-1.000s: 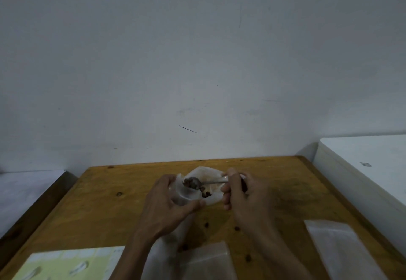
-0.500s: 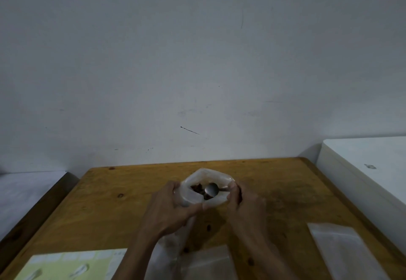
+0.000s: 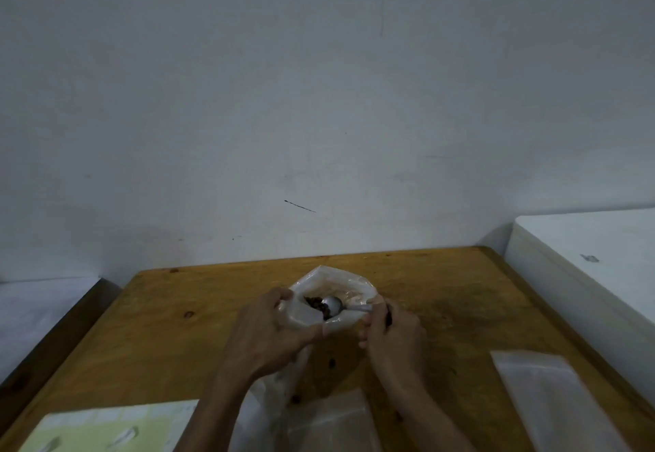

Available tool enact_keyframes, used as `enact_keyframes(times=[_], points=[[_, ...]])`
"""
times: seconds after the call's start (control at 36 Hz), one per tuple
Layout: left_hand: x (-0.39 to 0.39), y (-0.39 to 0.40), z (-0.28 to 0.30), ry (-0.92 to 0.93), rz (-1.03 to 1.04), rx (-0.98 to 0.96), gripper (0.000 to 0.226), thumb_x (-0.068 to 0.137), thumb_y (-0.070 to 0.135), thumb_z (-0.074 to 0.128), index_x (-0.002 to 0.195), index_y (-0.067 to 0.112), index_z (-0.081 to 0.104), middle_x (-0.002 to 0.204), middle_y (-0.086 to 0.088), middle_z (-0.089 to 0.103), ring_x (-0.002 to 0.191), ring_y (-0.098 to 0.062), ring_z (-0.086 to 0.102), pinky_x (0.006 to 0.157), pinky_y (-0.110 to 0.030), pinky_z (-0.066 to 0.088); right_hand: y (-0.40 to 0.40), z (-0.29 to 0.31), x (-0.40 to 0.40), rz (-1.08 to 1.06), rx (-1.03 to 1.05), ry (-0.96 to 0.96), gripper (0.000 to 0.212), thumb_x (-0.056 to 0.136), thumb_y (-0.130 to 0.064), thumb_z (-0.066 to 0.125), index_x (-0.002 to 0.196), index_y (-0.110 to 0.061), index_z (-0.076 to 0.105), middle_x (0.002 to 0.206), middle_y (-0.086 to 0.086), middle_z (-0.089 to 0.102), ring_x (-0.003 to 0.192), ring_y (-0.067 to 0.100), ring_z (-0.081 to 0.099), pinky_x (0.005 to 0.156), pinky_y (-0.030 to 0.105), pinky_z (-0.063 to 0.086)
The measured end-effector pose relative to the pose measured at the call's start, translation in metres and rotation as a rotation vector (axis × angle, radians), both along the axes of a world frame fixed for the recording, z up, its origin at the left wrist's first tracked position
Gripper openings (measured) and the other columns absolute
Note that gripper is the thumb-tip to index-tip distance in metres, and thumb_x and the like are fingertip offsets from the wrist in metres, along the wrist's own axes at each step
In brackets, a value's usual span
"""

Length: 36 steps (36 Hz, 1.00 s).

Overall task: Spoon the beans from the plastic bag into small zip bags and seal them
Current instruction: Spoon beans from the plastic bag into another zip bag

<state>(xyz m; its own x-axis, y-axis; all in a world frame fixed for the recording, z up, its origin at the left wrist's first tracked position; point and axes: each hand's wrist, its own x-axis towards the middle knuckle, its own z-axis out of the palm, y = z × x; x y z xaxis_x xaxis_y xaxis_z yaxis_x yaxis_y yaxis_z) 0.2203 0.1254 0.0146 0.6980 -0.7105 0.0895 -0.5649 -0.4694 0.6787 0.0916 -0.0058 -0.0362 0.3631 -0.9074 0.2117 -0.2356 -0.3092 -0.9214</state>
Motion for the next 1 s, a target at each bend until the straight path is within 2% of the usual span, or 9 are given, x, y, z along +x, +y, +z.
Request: enact_keyframes(times=[0.08, 0.17, 0.22, 0.31, 0.47, 0.64, 0.83, 0.89, 1.0], points=[[0.001, 0.001, 0.0, 0.007, 0.003, 0.046, 0.091, 0.063, 0.066, 0.08, 0.139, 0.024, 0.053, 0.14, -0.003, 0.057, 0.101, -0.012, 0.059, 0.054, -0.007, 0.039, 0.001, 0.001, 0.0, -0.003, 0.02, -0.018, 0.026, 0.105, -0.025, 0.045, 0.087, -0.024, 0.063, 0.069, -0.003, 0.068, 0.056, 0.005, 0.067, 0.059, 0.037, 0.061], [0.002, -0.002, -0.001, 0.064, 0.021, 0.075, 0.094, 0.059, 0.07, 0.08, 0.136, 0.024, 0.055, 0.136, -0.002, 0.06, 0.101, -0.014, 0.058, 0.068, -0.019, 0.051, 0.002, 0.002, 0.0, -0.003, 0.015, -0.011, 0.026, 0.105, -0.026, 0.045, 0.087, -0.023, 0.064, 0.069, -0.004, 0.068, 0.055, 0.002, 0.066, 0.057, 0.034, 0.061], [0.002, -0.004, 0.001, 0.104, 0.046, 0.055, 0.09, 0.05, 0.079, 0.075, 0.12, 0.024, 0.065, 0.114, 0.001, 0.07, 0.091, -0.014, 0.066, 0.071, -0.031, 0.059, 0.002, 0.001, 0.0, -0.002, 0.037, -0.015, 0.027, 0.105, -0.026, 0.044, 0.087, -0.022, 0.064, 0.071, -0.003, 0.068, 0.056, 0.002, 0.066, 0.055, 0.029, 0.06], [0.001, -0.009, 0.002, 0.066, 0.076, 0.04, 0.059, 0.059, 0.068, 0.078, 0.096, 0.022, 0.07, 0.082, 0.003, 0.071, 0.068, -0.01, 0.066, 0.055, -0.027, 0.053, 0.003, 0.001, -0.001, -0.004, 0.085, -0.038, 0.028, 0.105, -0.026, 0.045, 0.089, -0.017, 0.067, 0.072, -0.001, 0.069, 0.057, 0.004, 0.066, 0.05, 0.019, 0.054], [-0.003, -0.013, 0.008, -0.103, 0.094, 0.052, 0.083, 0.071, 0.059, 0.08, 0.138, 0.016, 0.056, 0.126, -0.003, 0.067, 0.077, -0.004, 0.062, 0.053, -0.012, 0.049, 0.006, 0.007, -0.004, 0.002, 0.104, -0.039, 0.026, 0.104, -0.025, 0.046, 0.09, -0.021, 0.067, 0.075, -0.002, 0.07, 0.056, 0.007, 0.067, 0.05, 0.019, 0.053], [0.002, -0.008, 0.002, -0.101, 0.113, 0.092, 0.082, 0.069, 0.06, 0.079, 0.132, 0.012, 0.062, 0.12, -0.004, 0.069, 0.085, -0.011, 0.063, 0.066, -0.024, 0.056, 0.01, 0.009, -0.004, -0.01, 0.031, -0.013, 0.032, 0.105, -0.028, 0.045, 0.076, -0.032, 0.06, 0.07, -0.004, 0.067, 0.054, 0.007, 0.065, 0.058, 0.036, 0.06], [0.002, -0.008, 0.0, -0.068, 0.142, 0.12, 0.058, 0.065, 0.065, 0.078, 0.101, 0.019, 0.072, 0.083, 0.006, 0.07, 0.069, -0.011, 0.068, 0.063, -0.037, 0.062, 0.011, 0.015, -0.005, -0.019, 0.271, -0.08, 0.029, 0.105, -0.026, 0.046, 0.089, -0.015, 0.069, 0.073, 0.001, 0.072, 0.052, 0.006, 0.067, 0.05, 0.017, 0.049], [0.002, -0.007, 0.0, -0.051, 0.148, 0.12, 0.057, 0.064, 0.067, 0.077, 0.097, 0.021, 0.071, 0.082, 0.006, 0.071, 0.066, -0.009, 0.067, 0.059, -0.033, 0.06, 0.009, 0.017, -0.005, -0.04, 0.355, -0.113, 0.031, 0.104, -0.026, 0.047, 0.088, -0.013, 0.07, 0.068, 0.002, 0.072, 0.05, 0.009, 0.067, 0.052, 0.023, 0.051], [0.004, -0.006, -0.003, -0.019, 0.154, 0.1, 0.081, 0.061, 0.072, 0.075, 0.117, 0.015, 0.071, 0.092, 0.003, 0.073, 0.069, -0.006, 0.066, 0.051, -0.019, 0.051, 0.006, 0.024, -0.008, -0.043, 0.475, -0.176, 0.03, 0.104, -0.025, 0.049, 0.084, -0.012, 0.069, 0.062, 0.005, 0.071, 0.051, 0.015, 0.067, 0.059, 0.032, 0.057]])
